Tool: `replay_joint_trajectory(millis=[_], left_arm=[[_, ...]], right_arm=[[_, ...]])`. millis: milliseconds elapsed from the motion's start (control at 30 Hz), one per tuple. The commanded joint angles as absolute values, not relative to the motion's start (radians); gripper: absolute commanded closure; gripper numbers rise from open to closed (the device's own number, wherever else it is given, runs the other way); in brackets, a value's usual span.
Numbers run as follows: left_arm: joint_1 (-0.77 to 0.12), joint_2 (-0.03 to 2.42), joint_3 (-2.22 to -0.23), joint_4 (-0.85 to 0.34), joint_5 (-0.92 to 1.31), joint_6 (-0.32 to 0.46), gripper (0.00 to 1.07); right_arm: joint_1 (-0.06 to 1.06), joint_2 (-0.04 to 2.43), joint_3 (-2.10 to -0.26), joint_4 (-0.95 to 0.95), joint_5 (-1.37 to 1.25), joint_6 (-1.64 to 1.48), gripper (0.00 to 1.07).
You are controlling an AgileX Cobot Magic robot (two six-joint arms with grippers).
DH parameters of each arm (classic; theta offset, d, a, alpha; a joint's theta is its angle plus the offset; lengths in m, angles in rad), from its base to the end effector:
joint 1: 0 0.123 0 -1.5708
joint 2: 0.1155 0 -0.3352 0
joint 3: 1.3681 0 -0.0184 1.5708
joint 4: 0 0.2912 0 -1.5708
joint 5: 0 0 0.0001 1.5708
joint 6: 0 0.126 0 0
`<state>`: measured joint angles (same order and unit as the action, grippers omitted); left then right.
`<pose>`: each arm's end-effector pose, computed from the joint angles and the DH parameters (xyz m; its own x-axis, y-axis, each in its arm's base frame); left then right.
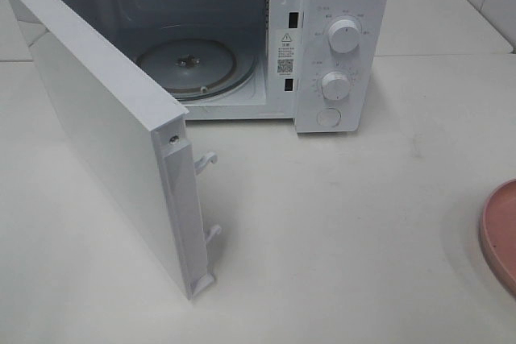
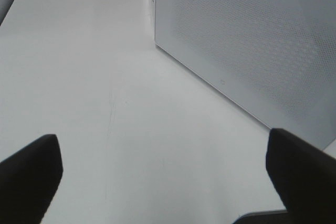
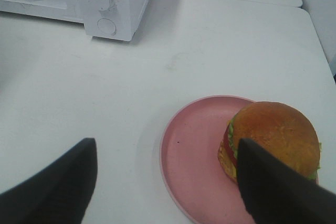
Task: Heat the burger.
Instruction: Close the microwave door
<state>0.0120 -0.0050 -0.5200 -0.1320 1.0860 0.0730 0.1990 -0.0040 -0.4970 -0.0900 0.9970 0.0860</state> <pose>0.0063 -0.0146 0.2856 -0.4520 0.0057 -0.8920 0.0970 0.9944 -0.0428 0.0159 -0.0065 0.2874 -0.3925 -0.0415 -0.9188 -0.1147 0.9934 0.0042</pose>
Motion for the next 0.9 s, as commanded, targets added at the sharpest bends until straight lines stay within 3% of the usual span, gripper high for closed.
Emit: replay_joint_trajectory(millis=[33, 667, 900], left_arm=[[0.009, -0.019, -0.518, -0.137, 1.073, 0.073, 0.09], [0.009, 0.060, -0.519, -0.158, 1.067, 0.069, 0.09], [0.009, 0.162, -0.561, -0.169, 0.914, 0.069, 0.09]], right_arm=[[0.194, -0.032, -0.496, -0.091, 0.992, 0.087, 0.35], [0.194, -0.032, -0.496, -0.091, 0.992, 0.087, 0.35], [0.194, -0.032, -0.496, -0.091, 0.992, 0.087, 0.35]])
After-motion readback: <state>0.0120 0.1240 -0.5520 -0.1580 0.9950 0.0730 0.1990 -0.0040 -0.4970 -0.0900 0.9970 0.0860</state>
